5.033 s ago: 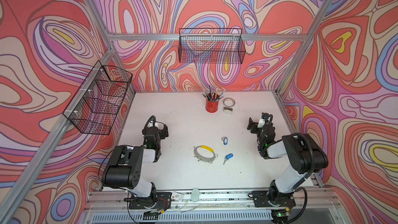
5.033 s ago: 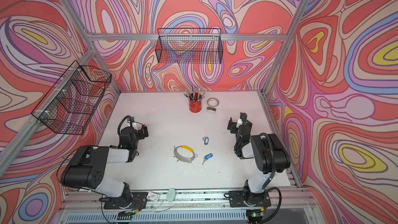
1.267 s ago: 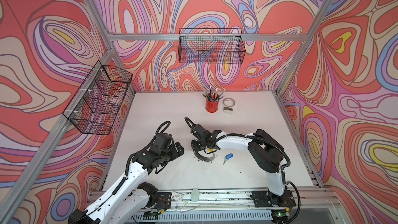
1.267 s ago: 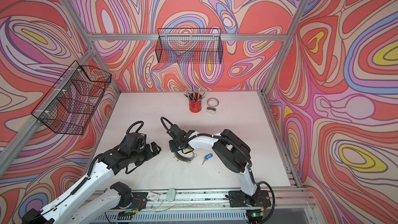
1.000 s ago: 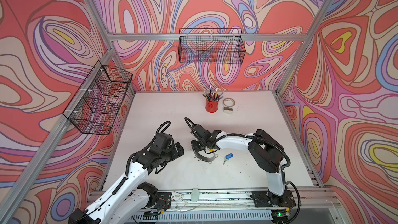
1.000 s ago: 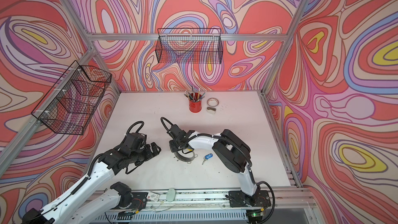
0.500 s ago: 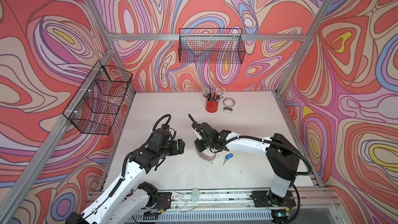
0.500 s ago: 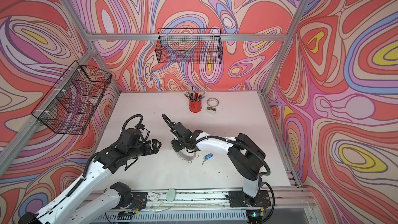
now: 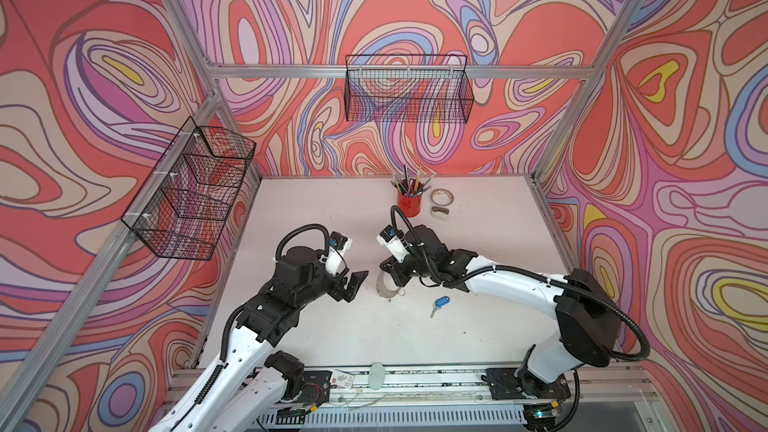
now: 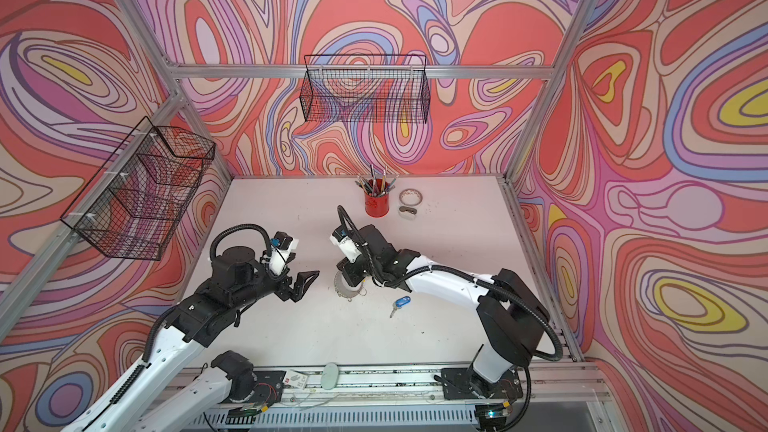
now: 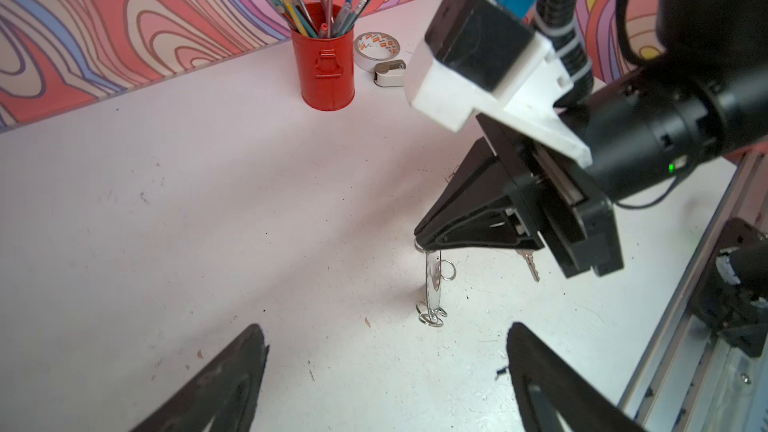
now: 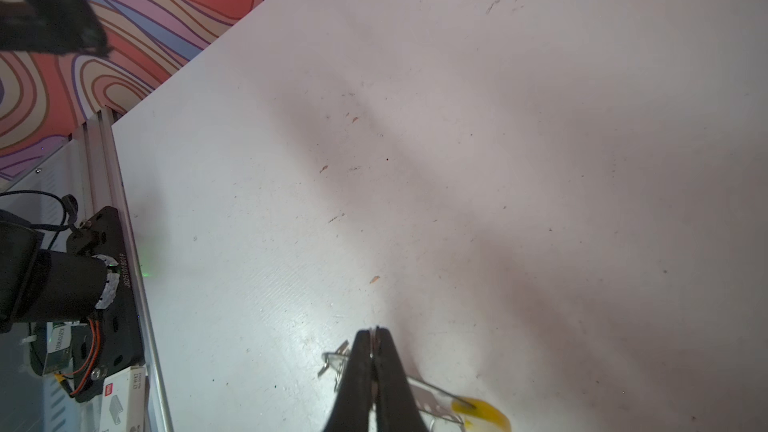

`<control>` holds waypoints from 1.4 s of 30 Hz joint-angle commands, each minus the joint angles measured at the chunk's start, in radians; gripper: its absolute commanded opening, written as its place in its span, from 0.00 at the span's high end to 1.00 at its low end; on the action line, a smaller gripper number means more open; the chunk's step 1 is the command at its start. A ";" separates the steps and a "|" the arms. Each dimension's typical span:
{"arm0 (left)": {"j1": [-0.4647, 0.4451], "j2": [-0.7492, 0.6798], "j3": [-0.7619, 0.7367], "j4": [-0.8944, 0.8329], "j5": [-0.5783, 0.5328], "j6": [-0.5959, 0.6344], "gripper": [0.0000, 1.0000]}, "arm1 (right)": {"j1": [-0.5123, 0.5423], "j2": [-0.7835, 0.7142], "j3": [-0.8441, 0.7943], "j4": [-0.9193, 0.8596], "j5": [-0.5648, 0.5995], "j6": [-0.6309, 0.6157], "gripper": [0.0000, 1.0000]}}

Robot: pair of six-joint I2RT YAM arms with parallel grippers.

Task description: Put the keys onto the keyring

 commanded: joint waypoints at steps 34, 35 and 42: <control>0.001 0.506 0.338 -0.082 0.572 0.617 0.59 | -0.117 -0.304 -0.257 0.256 -0.324 -0.238 1.00; 0.000 0.508 0.340 -0.088 0.579 0.623 0.60 | -0.118 -0.304 -0.257 0.255 -0.325 -0.237 1.00; 0.001 0.531 0.352 -0.121 0.594 0.652 0.66 | -0.131 -0.327 -0.266 0.276 -0.344 -0.223 1.00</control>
